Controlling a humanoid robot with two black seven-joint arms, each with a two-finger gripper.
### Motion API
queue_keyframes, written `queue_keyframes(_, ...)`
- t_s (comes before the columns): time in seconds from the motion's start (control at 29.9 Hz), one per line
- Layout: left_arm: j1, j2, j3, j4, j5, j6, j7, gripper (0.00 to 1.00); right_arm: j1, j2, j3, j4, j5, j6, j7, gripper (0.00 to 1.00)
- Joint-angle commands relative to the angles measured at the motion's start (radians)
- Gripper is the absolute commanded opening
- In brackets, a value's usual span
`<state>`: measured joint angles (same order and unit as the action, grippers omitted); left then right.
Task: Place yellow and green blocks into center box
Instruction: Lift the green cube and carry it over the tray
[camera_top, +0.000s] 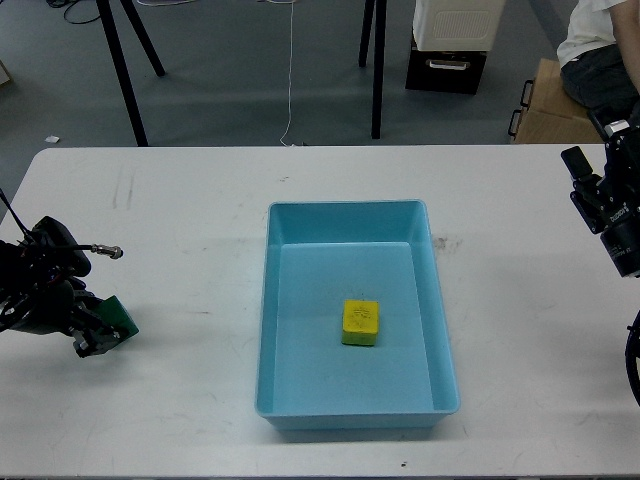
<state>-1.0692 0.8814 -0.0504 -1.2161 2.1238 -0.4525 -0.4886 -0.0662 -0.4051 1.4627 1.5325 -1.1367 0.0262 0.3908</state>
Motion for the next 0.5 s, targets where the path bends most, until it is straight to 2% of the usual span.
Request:
queue_keyframes(0.0, -0.081, 0.014, -0.002, -0.052, -0.044, -0.02, 0.0, 0.21, -0.047, 0.0, 0.025, -0.003, 0.0, -0.002, 0.002, 0.98)
queue_keyframes(0.2, -0.251, -0.007, -0.005, -0.177, -0.064, -0.036, 0.0, 0.21, -0.09, 0.0, 0.053, -0.015, 0.0, -0.049, 0.003, 0.98)
queue_keyframes(0.33, -0.345, -0.129, -0.005, -0.195, -0.077, -0.036, 0.0, 0.21, -0.092, -0.001, 0.061, -0.057, 0.0, -0.084, 0.003, 0.98)
queue_keyframes(0.47, -0.36, -0.26, -0.002, -0.189, -0.078, -0.036, 0.0, 0.21, -0.101, -0.009, 0.064, -0.083, 0.0, -0.094, 0.003, 0.98)
